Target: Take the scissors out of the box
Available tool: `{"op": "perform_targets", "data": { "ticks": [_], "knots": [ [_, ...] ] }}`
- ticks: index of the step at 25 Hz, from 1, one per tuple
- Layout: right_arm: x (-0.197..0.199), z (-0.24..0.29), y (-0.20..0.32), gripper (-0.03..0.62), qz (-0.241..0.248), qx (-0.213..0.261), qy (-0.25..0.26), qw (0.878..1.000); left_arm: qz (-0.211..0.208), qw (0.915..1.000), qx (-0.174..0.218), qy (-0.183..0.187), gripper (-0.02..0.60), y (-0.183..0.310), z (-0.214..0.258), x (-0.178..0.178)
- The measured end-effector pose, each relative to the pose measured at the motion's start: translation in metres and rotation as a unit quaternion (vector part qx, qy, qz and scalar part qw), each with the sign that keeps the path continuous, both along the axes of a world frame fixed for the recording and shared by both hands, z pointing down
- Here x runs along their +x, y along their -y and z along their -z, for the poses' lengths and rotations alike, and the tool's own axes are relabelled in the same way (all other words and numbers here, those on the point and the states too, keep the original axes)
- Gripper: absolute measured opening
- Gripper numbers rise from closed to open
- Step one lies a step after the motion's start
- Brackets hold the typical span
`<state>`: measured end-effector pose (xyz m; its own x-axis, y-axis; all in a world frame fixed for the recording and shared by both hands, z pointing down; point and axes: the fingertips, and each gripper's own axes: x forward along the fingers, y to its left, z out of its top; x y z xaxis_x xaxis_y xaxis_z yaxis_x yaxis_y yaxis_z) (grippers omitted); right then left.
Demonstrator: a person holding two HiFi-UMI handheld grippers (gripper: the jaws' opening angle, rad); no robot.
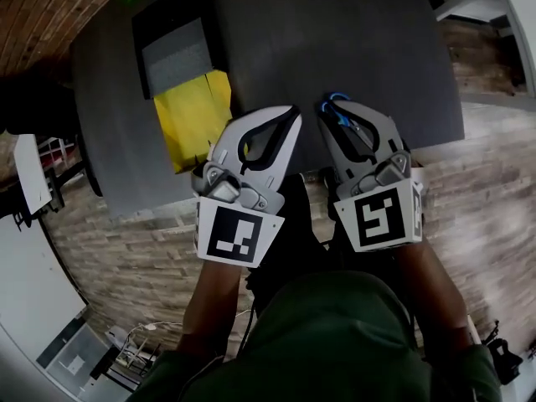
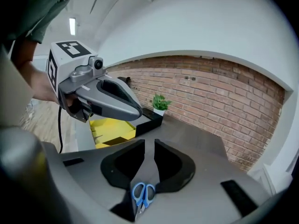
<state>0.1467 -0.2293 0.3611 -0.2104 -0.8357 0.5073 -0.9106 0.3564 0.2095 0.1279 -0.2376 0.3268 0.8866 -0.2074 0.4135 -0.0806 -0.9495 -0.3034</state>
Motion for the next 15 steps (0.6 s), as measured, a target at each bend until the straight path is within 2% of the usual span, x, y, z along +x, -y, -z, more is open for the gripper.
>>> {"op": "perform_targets", "data": {
  "ticks": [7,10,15],
  "knots": [
    [-0.022,0.067,-0.016,0.044,0.033,0.05,-0.007,0.998,0.014,0.9993,0.031,-0.018,0.0,-0.021,0.046,-0.023],
    [-0.028,0.088,-0.023,0.011,0.042,0.059,-0.003,0.997,0.023,0.9985,0.042,-0.028,0.0,-0.025,0.063,-0.032],
    [-0.033,0.117,-0.037,0.008,0.056,0.068,-0.016,0.996,0.046,0.9965,0.059,-0.038,0.0,-0.028,0.087,-0.05]
  ]
}}
